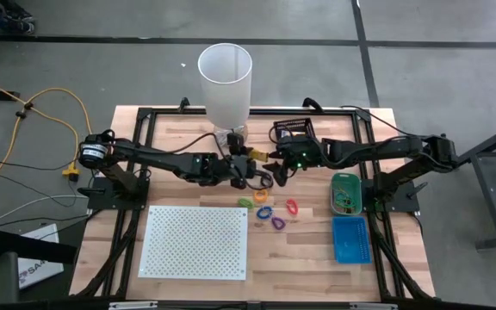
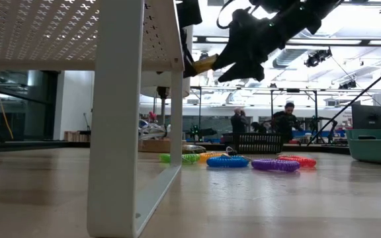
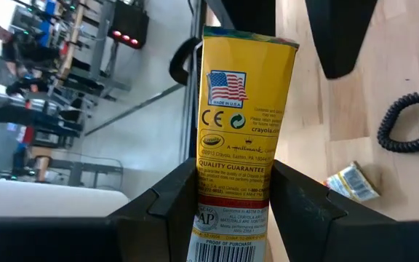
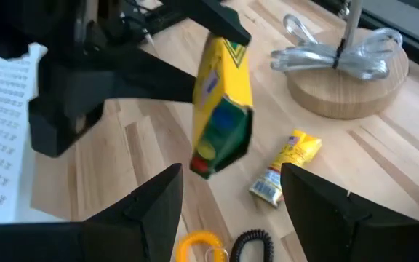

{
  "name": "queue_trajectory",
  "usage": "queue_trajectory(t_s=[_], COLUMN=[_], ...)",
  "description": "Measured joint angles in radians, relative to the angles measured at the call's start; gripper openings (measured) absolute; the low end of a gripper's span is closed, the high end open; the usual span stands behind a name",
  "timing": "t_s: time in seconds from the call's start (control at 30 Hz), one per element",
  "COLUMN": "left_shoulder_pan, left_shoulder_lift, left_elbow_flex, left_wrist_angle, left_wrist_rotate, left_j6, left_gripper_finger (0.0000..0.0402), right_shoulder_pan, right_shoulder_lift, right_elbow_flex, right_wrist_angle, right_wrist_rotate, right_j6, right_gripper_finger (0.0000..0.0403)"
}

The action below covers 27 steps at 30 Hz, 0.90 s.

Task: Pick & Place Office Desk Supplies
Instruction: Put the left yellow crayon box into the black bin

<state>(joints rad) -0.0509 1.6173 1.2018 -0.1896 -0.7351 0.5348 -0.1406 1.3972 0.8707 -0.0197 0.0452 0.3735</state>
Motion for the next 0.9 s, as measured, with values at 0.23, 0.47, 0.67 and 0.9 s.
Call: queue_trajectory(t_s=[0.23,0.47,0.67,0.9], left_shoulder_pan=[0.0,0.0,0.0,0.0], left_shoulder_lift=[0.0,0.0,0.0,0.0], left_elbow_flex=[0.0,0.0,0.0,0.0], left_wrist_angle=[0.018,0.019,0.063,0.093], left_wrist_rotate=[-0.001,-0.001,-0.001,0.0], left_j6=[0.026,0.026,0.027,0.06], left_gripper_finger=[0.0154,0.0154,0.0154,0.0154], right_shoulder_pan=[0.0,0.0,-0.002,-0.017], right_shoulder_lift=[0.0,0.0,0.0,0.0], right_elbow_flex=[0.0,0.0,0.0,0.0], right_wrist_angle=[0.077,0.129,0.176,0.182], right_wrist_rotate=[0.0,0.017,0.043,0.042], right_j6=[0.021,0.023,0.023,0.027], right_gripper_finger=[0.022,0.022,0.022,0.0211])
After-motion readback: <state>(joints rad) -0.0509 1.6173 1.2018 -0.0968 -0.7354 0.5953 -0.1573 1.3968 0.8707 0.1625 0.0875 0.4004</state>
